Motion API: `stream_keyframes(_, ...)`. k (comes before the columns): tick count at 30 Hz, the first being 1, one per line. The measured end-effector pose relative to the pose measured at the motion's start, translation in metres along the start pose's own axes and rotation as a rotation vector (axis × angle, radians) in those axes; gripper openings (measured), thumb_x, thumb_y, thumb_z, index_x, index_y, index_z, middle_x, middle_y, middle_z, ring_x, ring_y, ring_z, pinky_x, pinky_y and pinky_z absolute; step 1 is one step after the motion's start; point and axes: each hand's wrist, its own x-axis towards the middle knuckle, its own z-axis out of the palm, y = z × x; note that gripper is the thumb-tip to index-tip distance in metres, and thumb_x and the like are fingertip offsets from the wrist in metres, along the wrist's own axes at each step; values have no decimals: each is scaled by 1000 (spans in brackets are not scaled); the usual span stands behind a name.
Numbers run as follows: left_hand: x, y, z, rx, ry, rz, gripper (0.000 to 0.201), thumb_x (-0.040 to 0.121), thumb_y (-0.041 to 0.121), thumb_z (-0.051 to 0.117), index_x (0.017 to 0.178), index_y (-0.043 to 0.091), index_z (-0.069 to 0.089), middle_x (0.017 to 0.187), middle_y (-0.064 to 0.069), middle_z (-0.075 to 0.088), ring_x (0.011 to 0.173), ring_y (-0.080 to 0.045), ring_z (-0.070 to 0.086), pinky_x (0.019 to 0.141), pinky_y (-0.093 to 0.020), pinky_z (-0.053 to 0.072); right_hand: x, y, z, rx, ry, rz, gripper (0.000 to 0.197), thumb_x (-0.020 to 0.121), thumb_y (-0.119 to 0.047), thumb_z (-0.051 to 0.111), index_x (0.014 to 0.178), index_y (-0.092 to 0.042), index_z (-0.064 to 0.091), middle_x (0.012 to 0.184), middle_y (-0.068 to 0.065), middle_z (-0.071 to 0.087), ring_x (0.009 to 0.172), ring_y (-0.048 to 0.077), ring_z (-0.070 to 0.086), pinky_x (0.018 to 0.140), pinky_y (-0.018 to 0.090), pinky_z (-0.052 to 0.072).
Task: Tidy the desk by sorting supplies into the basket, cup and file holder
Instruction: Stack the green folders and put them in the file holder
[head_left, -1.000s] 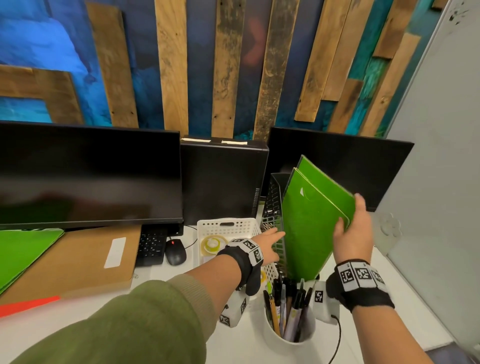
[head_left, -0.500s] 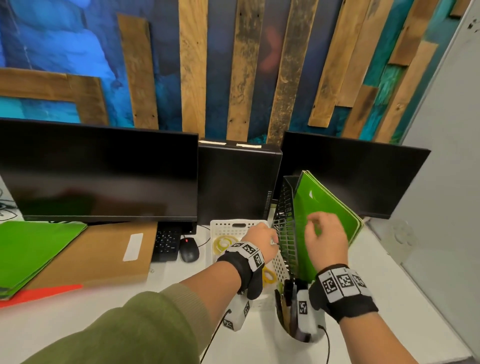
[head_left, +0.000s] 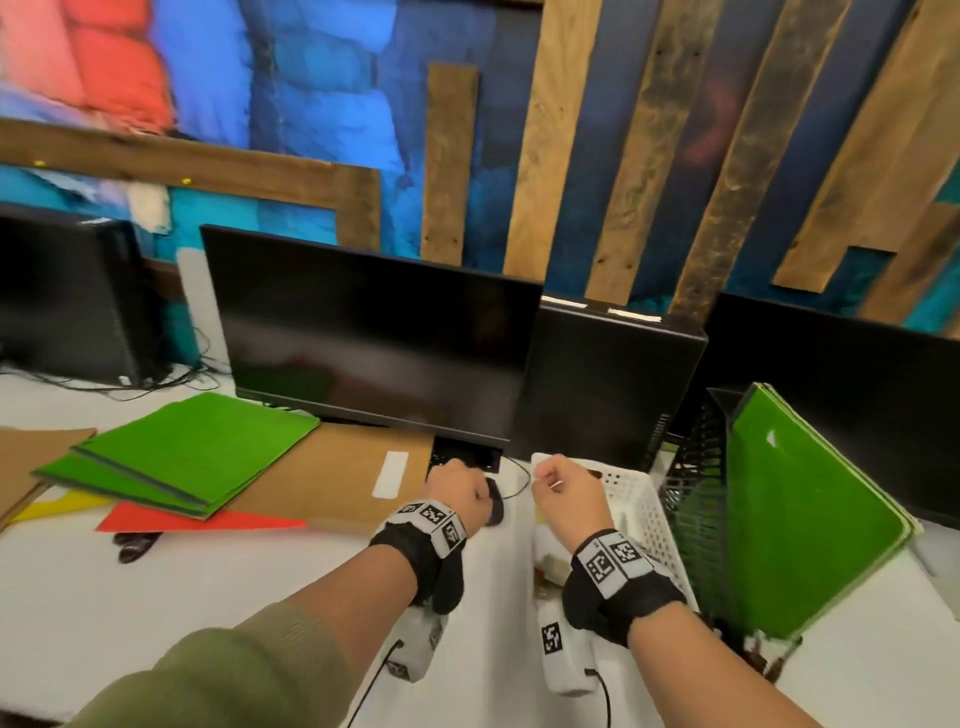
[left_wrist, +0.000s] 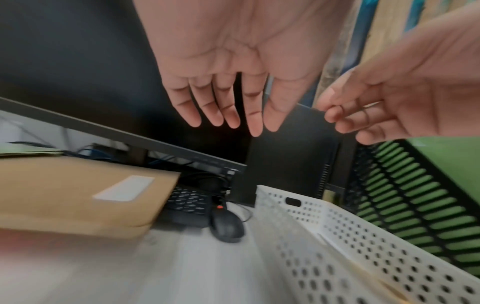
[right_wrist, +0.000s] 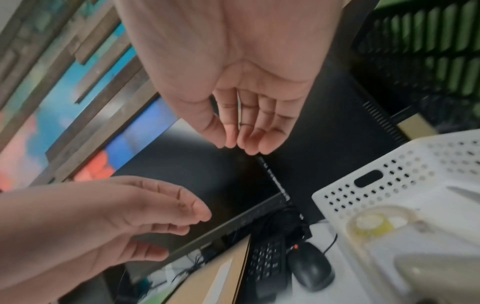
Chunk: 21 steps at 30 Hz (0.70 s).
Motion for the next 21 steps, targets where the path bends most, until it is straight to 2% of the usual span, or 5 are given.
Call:
stream_keyframes(4, -2, -67, -12, -40, -12, -170, 32, 91, 29, 51, 120, 17, 57, 128, -9, 50, 117, -27, 52, 99, -31, 42, 5, -17, 49, 0, -146, -29, 10, 84, -8, 55, 86, -18, 59, 75, -2, 56, 75, 15, 53, 68, 19, 41)
stream_keyframes(7, -5, -117, -22, -26, -8, -291, 40, 94, 34, 48, 130, 19, 47, 135, -9, 46, 123, -26, 49, 101, -30, 38, 9, -30, 86, -21, -249, -42, 10, 86, -14, 58, 85, -23, 54, 76, -5, 54, 80, 15, 55, 84, 26, 47)
stream_keyframes(11, -17, -182, -40, -44, 23, -465, 50, 95, 39, 43, 140, 16, 36, 139, -15, 43, 126, -30, 45, 103, -31, 37, 12, -54, 135, -38, -372, -44, 15, 90, -17, 55, 104, -17, 59, 98, -2, 56, 92, 13, 52, 82, 23, 44)
stream_keyframes(14, -24, -229, -51, -72, 13, -576, 56, 96, 40, 42, 143, 15, 30, 143, -17, 39, 129, -33, 42, 107, -35, 37, 12, -76, 170, -54, -436, -70, 24, 91, -22, 54, 112, -11, 57, 112, 4, 57, 98, 17, 53, 88, 26, 44)
stream_keyframes(21, -29, -318, -66, -110, -51, -719, 57, 92, 47, 47, 140, 18, 37, 138, -16, 44, 125, -34, 46, 104, -37, 41, 23, -121, 243, -155, -563, -114, 34, 91, -26, 54, 122, -12, 53, 126, 7, 54, 113, 21, 53, 95, 24, 39)
